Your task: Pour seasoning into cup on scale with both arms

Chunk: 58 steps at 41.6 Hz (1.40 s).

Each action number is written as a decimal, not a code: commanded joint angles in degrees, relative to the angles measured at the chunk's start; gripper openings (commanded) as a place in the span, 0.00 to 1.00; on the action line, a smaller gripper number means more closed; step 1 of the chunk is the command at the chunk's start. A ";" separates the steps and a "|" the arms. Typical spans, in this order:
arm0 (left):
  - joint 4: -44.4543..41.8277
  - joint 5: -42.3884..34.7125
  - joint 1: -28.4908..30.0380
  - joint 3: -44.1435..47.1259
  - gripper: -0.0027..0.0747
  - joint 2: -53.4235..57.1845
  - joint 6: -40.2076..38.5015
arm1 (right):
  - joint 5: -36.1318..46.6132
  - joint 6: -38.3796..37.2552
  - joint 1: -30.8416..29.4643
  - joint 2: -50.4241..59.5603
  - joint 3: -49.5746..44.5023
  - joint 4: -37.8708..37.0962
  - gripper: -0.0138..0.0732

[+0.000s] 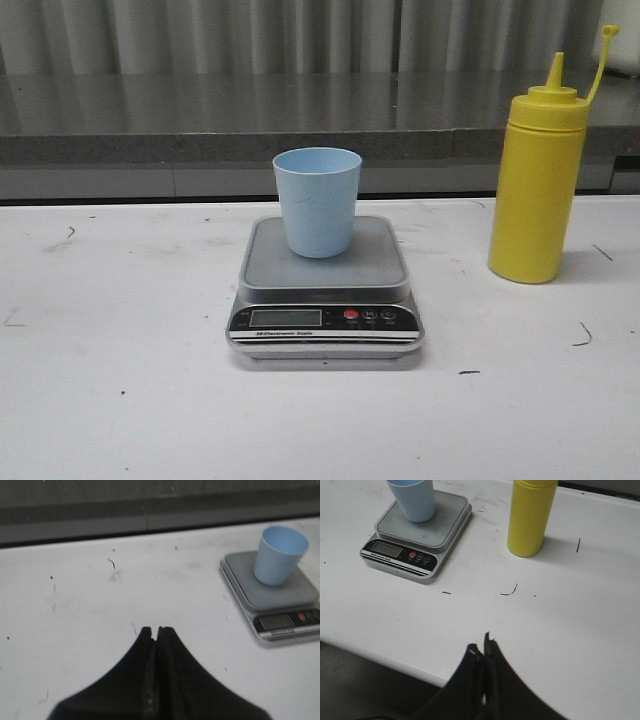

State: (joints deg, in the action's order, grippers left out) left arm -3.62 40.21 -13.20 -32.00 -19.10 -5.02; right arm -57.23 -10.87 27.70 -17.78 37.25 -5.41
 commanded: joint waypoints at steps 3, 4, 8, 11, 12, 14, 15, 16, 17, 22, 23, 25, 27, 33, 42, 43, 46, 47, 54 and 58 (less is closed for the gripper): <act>2.03 -21.22 3.90 8.91 0.01 4.80 -0.17 | 3.63 0.74 0.02 -0.51 1.94 -0.20 0.08; 2.50 -23.57 4.67 11.00 0.01 5.77 -0.17 | 3.63 0.74 0.02 -0.51 1.94 -0.20 0.08; 2.94 -29.98 7.11 17.23 0.01 8.60 -0.17 | 3.63 0.74 0.02 -0.51 1.94 -0.20 0.08; 3.04 -33.90 9.06 21.62 0.01 10.94 -0.17 | 3.63 0.74 0.02 -0.51 1.94 -0.20 0.08; 3.04 -35.14 9.58 23.00 0.01 11.75 -0.17 | 3.63 0.74 0.02 -0.51 1.94 -0.20 0.08; 3.04 -36.81 10.84 24.87 0.01 12.97 -0.17 | 3.63 0.74 0.02 -0.51 1.94 -0.20 0.08; 3.04 -37.60 11.36 25.98 0.01 13.83 -0.17 | 3.63 0.74 0.02 -0.51 1.94 -0.20 0.08; 3.18 -38.22 12.15 26.98 0.01 14.67 -0.17 | 3.63 0.74 0.02 -0.51 1.94 -0.20 0.08; 3.62 -38.89 12.59 27.91 0.01 15.51 -0.17 | 3.63 0.74 0.02 -0.51 1.94 -0.20 0.08; 4.26 -42.07 14.87 31.59 0.01 18.54 -0.17 | 3.63 0.74 0.02 -0.51 1.94 -0.20 0.08; 4.26 -42.72 15.24 32.50 0.01 19.21 -0.17 | 3.63 0.74 0.02 -0.51 1.94 -0.20 0.08; 4.26 -44.25 15.43 33.85 0.01 20.35 -0.17 | 3.63 0.74 0.02 -0.51 1.94 -0.20 0.08; 4.26 -41.80 15.43 33.51 0.01 20.39 -0.17 | 3.63 0.74 0.02 -0.51 1.94 -0.20 0.08; 4.26 -41.20 15.04 33.64 0.01 20.41 -0.17 | 3.41 0.74 0.03 -0.51 1.94 -0.20 0.08; 4.26 -41.20 13.71 33.64 0.01 20.41 -0.17 | 3.38 0.74 0.03 -0.51 1.94 -0.20 0.08; 4.26 -41.20 13.71 33.64 0.01 20.41 -0.17 | 3.38 0.74 0.03 -0.51 1.94 -0.20 0.08; 4.26 -41.20 13.23 33.64 0.01 20.41 -0.17 | 3.38 0.74 0.03 -0.51 1.94 -0.20 0.08; 4.26 -41.20 12.95 33.64 0.01 20.41 -0.17 | 3.38 0.74 0.03 -0.51 1.94 -0.20 0.08; 4.26 -41.20 12.45 33.64 0.01 20.41 -0.17 | 3.38 0.74 0.03 -0.51 1.94 -0.20 0.08; 4.26 -41.20 12.45 33.64 0.01 20.41 -0.17 | 3.38 0.74 0.03 -0.51 1.94 -0.20 0.08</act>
State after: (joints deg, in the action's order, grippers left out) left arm 0.00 3.06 -0.24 0.24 0.30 -5.02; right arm -57.36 -10.87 27.70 -17.75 37.26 -5.37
